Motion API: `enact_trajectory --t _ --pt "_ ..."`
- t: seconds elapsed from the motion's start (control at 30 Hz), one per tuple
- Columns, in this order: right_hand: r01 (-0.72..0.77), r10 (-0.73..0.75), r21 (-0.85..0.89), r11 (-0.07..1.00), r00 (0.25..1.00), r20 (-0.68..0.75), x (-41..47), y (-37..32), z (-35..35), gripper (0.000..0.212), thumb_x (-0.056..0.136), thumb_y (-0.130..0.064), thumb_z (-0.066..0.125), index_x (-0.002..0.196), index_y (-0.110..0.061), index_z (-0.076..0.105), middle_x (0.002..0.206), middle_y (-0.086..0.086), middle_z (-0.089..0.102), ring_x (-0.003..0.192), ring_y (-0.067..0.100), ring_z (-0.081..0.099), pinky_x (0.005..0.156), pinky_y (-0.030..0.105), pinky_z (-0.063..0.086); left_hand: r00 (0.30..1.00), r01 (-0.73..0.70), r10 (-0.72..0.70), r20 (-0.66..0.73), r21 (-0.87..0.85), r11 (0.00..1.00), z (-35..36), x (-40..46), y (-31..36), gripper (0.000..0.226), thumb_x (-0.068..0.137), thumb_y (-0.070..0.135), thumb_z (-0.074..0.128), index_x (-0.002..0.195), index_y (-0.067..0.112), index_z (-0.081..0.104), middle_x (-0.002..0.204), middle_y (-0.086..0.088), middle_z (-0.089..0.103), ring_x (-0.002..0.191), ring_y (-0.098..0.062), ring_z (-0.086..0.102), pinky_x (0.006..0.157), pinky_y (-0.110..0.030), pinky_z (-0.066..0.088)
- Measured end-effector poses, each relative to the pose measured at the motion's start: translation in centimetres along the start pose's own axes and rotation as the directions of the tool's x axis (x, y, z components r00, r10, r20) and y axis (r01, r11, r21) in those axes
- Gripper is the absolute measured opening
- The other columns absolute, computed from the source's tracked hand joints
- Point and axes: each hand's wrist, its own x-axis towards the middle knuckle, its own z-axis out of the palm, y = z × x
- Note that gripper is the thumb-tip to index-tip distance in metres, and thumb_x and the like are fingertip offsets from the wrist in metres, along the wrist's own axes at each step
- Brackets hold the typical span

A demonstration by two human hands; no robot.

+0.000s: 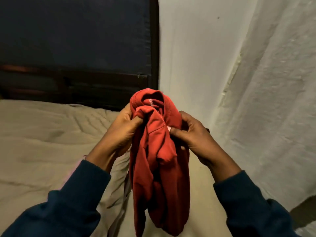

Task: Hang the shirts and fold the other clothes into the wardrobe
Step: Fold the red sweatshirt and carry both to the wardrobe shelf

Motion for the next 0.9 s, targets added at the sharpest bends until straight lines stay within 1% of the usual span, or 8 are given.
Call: enact_trajectory --t 0.17,0.33,0.4,0.47,0.6,0.73,0.83,0.9 --pt "0.007 -0.002 -0.043 0.999 0.994 0.112 1.0 1.1 1.7 0.021 0.093 -0.019 0.069 0.110 -0.009 0.062 0.087 0.016 0.064 0.066 0.022 0.053 0.049 0.029 0.045 0.986 0.039 -0.001 -0.166 0.223 0.974 -2.3 -1.7 -1.8 0.047 0.095 -0.009 0.049 0.138 0.009 0.052 0.124 -0.007 0.068 0.111 -0.017 0.067 0.097 -0.030 0.054" --pt "0.003 0.003 -0.081 0.997 0.997 0.074 1.3 2.6 3.1 0.015 0.095 -0.012 0.063 0.106 -0.006 0.055 0.088 0.014 0.064 0.053 0.024 0.057 0.057 0.033 0.050 0.953 0.164 -0.054 -0.297 0.360 0.919 -4.1 -4.9 -3.5 0.029 0.107 0.002 0.033 0.120 -0.001 0.059 0.067 0.015 0.067 0.058 0.008 0.059 0.056 -0.009 0.046" --pt "-0.007 0.011 -0.085 0.996 0.999 0.043 1.4 3.2 3.8 0.014 0.094 -0.007 0.061 0.104 -0.003 0.052 0.086 0.018 0.062 0.055 0.024 0.059 0.062 0.037 0.050 0.892 0.222 -0.020 -0.451 0.400 0.889 -5.0 -6.1 -4.3 0.029 0.106 0.008 0.037 0.119 0.006 0.063 0.079 0.013 0.071 0.074 0.007 0.064 0.074 -0.015 0.054" --pt "0.009 -0.010 -0.066 0.998 1.000 -0.007 1.0 3.8 4.5 0.011 0.093 -0.005 0.061 0.102 -0.006 0.054 0.086 0.017 0.062 0.058 0.020 0.061 0.064 0.040 0.052 0.803 0.276 0.057 -0.593 0.455 0.847 -6.7 -7.0 -5.6 0.032 0.098 0.024 0.040 0.117 0.027 0.067 0.107 0.003 0.069 0.106 -0.015 0.065 0.097 -0.040 0.053" --pt "-0.021 0.014 -0.108 0.994 0.998 -0.067 0.0 6.3 5.8 0.021 0.088 -0.011 0.072 0.099 -0.015 0.055 0.080 0.006 0.061 0.057 0.011 0.058 0.054 0.037 0.051 0.546 0.501 -0.225 -0.807 0.099 0.860 -9.0 -10.0 -6.3 0.018 0.096 0.047 0.043 0.104 0.058 0.055 0.117 0.007 0.041 0.117 -0.026 0.051 0.097 -0.047 0.049" --pt "-0.140 0.179 -0.196 0.970 0.964 0.198 0.6 7.7 6.9 0.046 0.083 -0.011 0.078 0.112 -0.013 0.043 0.095 0.001 0.059 0.058 -0.002 0.056 0.051 0.023 0.046 0.518 0.411 -0.432 -0.738 -0.228 0.883 -10.7 -12.5 -6.3 0.030 0.103 0.037 0.043 0.127 0.025 0.057 0.103 -0.011 0.071 0.078 -0.026 0.074 0.061 -0.039 0.061" --pt "-0.240 0.207 0.087 0.967 0.937 0.283 1.5 7.6 6.9 0.047 0.081 -0.020 0.074 0.123 -0.019 0.054 0.096 -0.004 0.065 0.057 -0.001 0.055 0.047 0.015 0.040 0.503 0.196 -0.302 -0.810 -0.234 0.952 -11.4 -13.5 -5.6 0.031 0.110 0.026 0.026 0.122 0.016 0.052 0.094 -0.018 0.072 0.071 -0.031 0.075 0.061 -0.041 0.063" --pt "-0.236 0.187 0.132 0.963 0.933 0.306 2.7 8.3 7.7 0.034 0.086 -0.021 0.070 0.119 -0.022 0.062 0.090 -0.008 0.068 0.064 0.008 0.058 0.054 0.023 0.044 0.431 0.187 -0.131 -0.893 -0.054 0.981 -12.2 -13.6 -5.5 0.030 0.109 0.022 0.029 0.121 0.010 0.054 0.080 -0.011 0.072 0.062 -0.026 0.072 0.056 -0.037 0.061"
